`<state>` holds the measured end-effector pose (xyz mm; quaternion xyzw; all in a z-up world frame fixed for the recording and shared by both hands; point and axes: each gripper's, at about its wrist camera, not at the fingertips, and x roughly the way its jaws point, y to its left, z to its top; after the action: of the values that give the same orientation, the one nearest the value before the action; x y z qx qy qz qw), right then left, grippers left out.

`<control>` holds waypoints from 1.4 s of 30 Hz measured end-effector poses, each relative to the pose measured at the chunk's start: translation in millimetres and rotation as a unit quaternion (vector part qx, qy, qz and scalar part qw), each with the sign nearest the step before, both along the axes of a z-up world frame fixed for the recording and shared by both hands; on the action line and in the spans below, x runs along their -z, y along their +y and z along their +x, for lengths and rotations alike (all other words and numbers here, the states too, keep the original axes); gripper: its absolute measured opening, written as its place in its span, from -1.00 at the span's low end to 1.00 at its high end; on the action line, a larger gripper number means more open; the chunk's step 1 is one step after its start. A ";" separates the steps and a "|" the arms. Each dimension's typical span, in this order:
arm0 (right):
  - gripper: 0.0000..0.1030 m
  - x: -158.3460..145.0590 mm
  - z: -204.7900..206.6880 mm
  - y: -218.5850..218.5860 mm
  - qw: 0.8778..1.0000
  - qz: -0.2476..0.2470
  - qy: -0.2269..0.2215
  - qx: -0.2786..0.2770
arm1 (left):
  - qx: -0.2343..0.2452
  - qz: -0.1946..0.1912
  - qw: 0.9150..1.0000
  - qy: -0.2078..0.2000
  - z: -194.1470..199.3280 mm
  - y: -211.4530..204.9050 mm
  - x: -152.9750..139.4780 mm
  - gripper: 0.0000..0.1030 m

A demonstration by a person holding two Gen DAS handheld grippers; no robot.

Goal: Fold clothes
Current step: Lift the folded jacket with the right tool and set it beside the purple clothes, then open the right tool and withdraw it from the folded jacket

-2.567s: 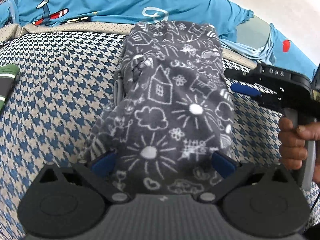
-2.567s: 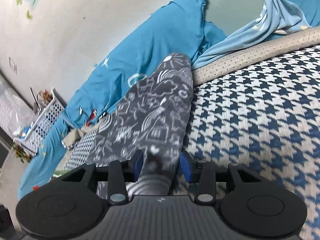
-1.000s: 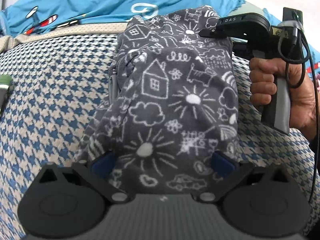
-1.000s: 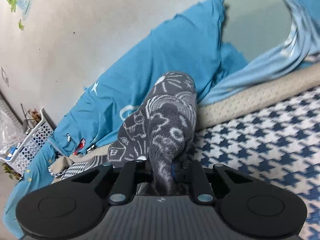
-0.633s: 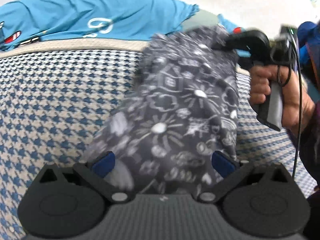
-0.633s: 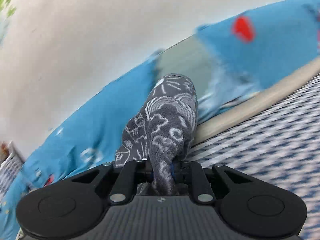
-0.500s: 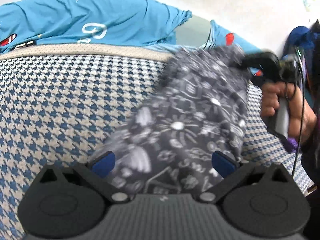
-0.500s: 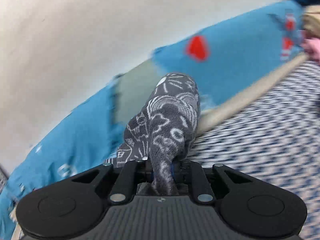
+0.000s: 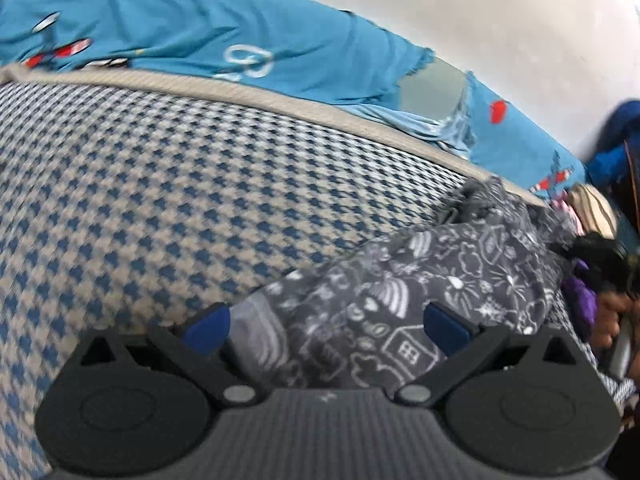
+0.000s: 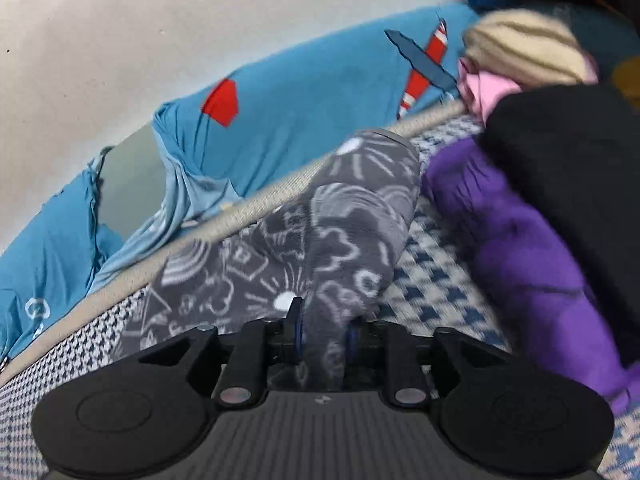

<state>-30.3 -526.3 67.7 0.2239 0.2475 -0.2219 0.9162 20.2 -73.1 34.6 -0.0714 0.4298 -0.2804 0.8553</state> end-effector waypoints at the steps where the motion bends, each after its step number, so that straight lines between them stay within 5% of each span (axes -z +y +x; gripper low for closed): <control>1: -0.50 -0.3 -4.5 1.7 1.000 -0.002 0.000 -0.004 | -0.008 -0.003 1.000 0.004 1.5 3.5 0.7 1.00; 10: -0.41 -4.6 -44.8 25.2 0.998 -0.027 0.001 -0.052 | -0.032 -0.026 0.998 0.038 -3.5 24.0 8.4 1.00; 17: -0.39 -5.3 -71.8 92.1 0.981 -0.036 0.000 -0.189 | -0.032 -0.018 0.998 0.056 -3.6 22.1 16.7 1.00; 29: -0.24 9.5 -107.9 207.9 0.905 -0.060 0.015 -0.421 | -0.028 -0.003 0.997 0.073 -2.8 17.0 25.6 1.00; 42: 0.04 33.6 -136.1 291.1 0.821 -0.229 0.002 -0.523 | -0.038 -0.004 0.995 0.088 1.5 22.5 27.8 1.00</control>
<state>-166.3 -235.2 34.2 -0.1557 0.2715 0.2396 0.9190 21.6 -50.6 6.8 -0.1157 0.4994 -0.2426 0.8236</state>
